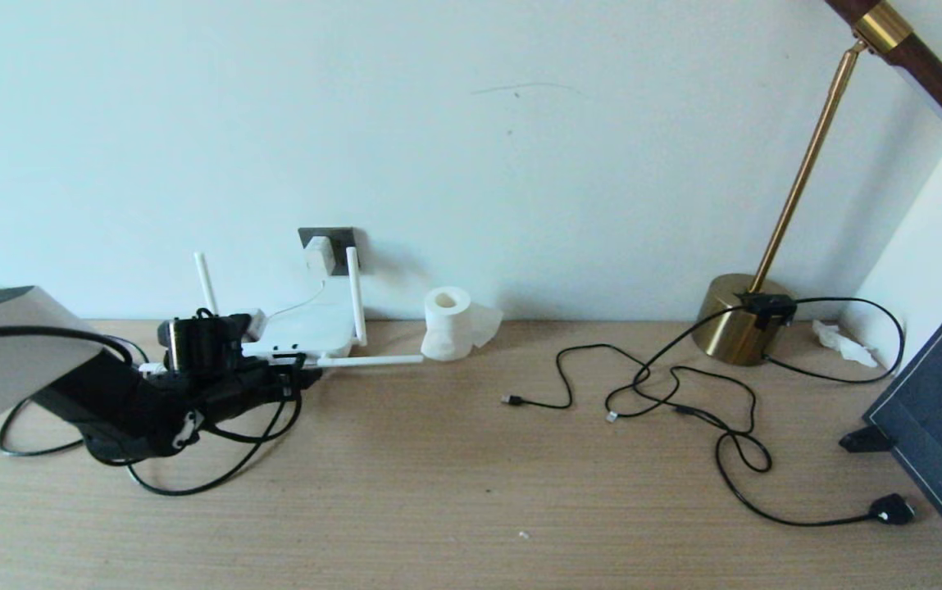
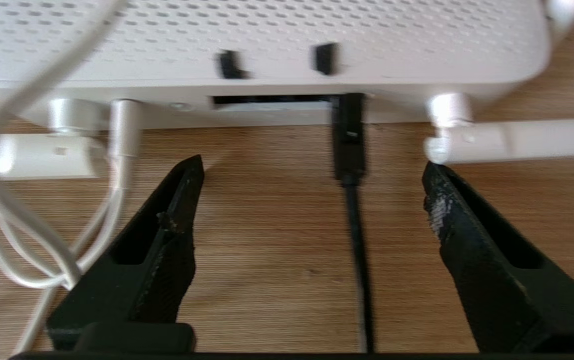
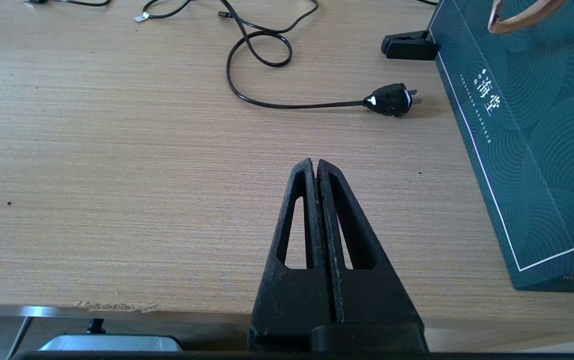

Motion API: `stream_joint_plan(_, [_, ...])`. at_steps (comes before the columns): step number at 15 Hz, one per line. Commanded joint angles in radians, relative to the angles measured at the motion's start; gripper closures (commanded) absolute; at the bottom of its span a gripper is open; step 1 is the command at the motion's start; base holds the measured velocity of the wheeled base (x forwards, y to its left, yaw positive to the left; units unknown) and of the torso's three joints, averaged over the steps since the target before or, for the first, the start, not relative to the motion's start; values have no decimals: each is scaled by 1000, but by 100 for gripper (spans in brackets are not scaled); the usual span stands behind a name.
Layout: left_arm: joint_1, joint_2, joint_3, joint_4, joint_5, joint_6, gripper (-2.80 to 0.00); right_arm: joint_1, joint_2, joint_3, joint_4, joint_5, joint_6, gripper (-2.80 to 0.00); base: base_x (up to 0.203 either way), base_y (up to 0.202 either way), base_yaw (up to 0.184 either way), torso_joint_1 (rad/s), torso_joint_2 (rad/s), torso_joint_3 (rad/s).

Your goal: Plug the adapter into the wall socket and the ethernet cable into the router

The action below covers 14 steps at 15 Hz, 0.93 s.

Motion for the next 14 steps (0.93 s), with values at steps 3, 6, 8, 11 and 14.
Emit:
stream_joint_plan(3, [-1,-30,39,-6,0,0,-280,0,2,1,2,0,-1,0,0,0,0,0,0,0])
stream_joint_plan(6, [-4,-61,92,-31,-1,0,-280,0,2,0,2,0,-1,0,0,0,0,0,0,0])
stream_joint_plan(8, [-6,-92,133,-58,-1,7,-280,0,2,0,2,0,-1,0,0,0,0,0,0,0])
stream_joint_plan(11, [-8,-177,180,-86,-4,23,-280,0,2,0,2,0,-1,0,0,0,0,0,0,0])
stream_joint_plan(14, [-23,-326,229,-88,-22,23,-280,0,2,0,2,0,-1,0,0,0,0,0,0,0])
